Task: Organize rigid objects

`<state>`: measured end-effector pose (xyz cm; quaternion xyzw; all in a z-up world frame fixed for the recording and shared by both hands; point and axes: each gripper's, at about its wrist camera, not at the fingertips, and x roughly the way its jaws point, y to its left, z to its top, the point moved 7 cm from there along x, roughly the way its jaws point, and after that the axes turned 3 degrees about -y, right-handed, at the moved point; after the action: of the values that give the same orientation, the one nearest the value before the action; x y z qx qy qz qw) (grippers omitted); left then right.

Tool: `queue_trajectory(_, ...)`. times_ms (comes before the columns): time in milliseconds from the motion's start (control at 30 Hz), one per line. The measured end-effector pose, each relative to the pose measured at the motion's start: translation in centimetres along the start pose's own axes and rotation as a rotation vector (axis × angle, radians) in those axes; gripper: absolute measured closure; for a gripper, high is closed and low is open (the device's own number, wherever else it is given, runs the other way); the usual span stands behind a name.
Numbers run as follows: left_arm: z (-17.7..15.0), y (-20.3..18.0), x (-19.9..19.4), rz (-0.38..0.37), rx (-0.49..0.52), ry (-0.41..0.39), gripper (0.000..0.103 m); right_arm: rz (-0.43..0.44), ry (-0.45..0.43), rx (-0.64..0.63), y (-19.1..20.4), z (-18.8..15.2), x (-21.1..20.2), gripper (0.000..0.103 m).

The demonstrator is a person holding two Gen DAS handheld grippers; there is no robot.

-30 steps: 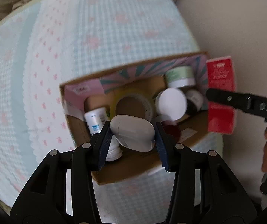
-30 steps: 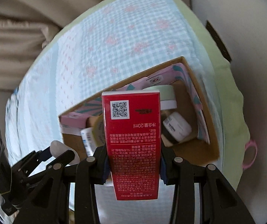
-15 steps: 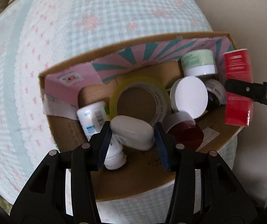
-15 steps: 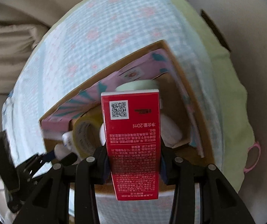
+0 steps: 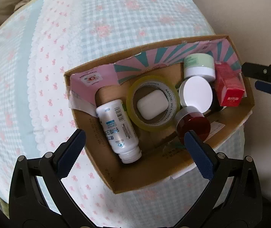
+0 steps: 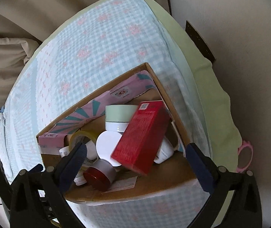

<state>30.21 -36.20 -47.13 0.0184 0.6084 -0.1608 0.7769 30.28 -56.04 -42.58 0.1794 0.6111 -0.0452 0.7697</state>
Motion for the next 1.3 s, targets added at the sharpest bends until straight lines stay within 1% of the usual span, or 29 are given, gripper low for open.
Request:
queue_trajectory(200,-0.1,0.3,-1.5,-0.010,-0.014,-0.029,0.000,-0.003,0.002,-0.007,0.9,-0.7,-0.6,0.000)
queue_trajectory(400,-0.4,0.6,-3.2,-0.025,-0.027,-0.058,0.000,-0.006,-0.017,-0.029,2.1,-1.1,-1.8,0.000)
queue_trajectory(567,-0.6,1.1,-5.6,-0.039,-0.033,-0.093,0.000,-0.011,-0.042,-0.039,3.2,-1.5,-3.5,0.000)
queue_trajectory(700,-0.9,1.6,-8.1,-0.055,-0.042,-0.130,0.000,-0.017,-0.073,-0.058,4.5,-2.0,-5.6,0.000)
queue_trajectory(900,-1.2,3.1,-14.7,-0.061,-0.029,-0.228,0.000,-0.018,-0.152,-0.081,7.4,-3.1,-10.3,0.000)
queue_trajectory(1000,-1.5,4.5,-19.1,-0.056,-0.026,-0.295,0.000,-0.008,-0.200,-0.094,9.6,-4.2,-13.2,0.000)
queue_trajectory(1100,-2.0,6.3,-24.2,-0.037,-0.028,-0.375,0.000,0.012,-0.249,-0.129,12.7,-5.3,-16.2,0.000)
queue_trajectory(1133,-2.3,7.2,-26.5,-0.025,-0.029,-0.413,0.000,0.015,-0.278,-0.149,14.0,-5.8,-17.5,0.000)
queue_trajectory(1200,-2.8,8.4,-29.5,-0.006,-0.034,-0.464,0.000,0.017,-0.331,-0.189,16.3,-6.7,-19.8,0.000)
queue_trajectory(1233,-3.2,9.3,-31.8,0.006,-0.042,-0.503,0.000,0.023,-0.366,-0.213,17.7,-7.3,-21.3,0.000)
queue_trajectory(1300,-3.7,10.5,-34.7,0.011,-0.055,-0.557,0.000,0.031,-0.441,-0.261,20.4,-8.5,-24.1,0.000)
